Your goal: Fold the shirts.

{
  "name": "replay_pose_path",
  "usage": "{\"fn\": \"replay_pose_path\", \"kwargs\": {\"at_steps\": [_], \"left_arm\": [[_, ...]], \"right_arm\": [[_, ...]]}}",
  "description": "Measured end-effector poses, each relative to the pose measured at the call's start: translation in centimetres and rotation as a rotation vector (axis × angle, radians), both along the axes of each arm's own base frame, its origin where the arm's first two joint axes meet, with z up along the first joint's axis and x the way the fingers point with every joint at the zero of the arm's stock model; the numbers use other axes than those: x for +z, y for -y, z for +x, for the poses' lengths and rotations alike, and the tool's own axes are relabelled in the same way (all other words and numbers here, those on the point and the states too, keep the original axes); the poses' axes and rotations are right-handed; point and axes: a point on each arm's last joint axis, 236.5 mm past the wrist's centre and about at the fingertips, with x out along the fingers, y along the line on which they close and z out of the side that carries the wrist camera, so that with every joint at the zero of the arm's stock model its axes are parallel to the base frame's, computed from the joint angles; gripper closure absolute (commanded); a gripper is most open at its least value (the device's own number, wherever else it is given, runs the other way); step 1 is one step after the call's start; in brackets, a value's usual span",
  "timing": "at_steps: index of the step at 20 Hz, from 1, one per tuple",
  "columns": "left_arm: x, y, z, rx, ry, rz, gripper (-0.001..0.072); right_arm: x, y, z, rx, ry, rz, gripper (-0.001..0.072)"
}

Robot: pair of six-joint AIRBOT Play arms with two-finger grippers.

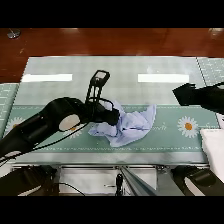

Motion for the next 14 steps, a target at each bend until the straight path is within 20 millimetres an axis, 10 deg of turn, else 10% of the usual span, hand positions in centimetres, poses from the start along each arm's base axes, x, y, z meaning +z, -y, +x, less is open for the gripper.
{"fn": "replay_pose_path", "kwargs": {"at_steps": [3, 7, 10, 14], "left_arm": [[1.2, -2.4, 1.9, 0.009, 0.02, 0.05, 0.0007], [4.6, -11.2, 8.0, 0.189, 0.077, 0.119, 0.0008], [2.0, -18.2, 9.4, 0.375, -0.045, 0.123, 0.0008], [-5.1, -19.1, 6.9, 0.418, -0.35, -0.048, 0.0008]], "right_arm": [[-0.7, 2.7, 0.9, -0.07, -0.013, -0.062, 0.0076], [-2.6, 13.3, 0.1, -0.355, -0.101, -0.2, 0.0079], [-7.0, 20.0, -3.3, -0.564, -0.246, -0.185, 0.0079], [-14.6, 17.0, -4.8, -0.541, -0.364, 0.107, 0.0079]]}}
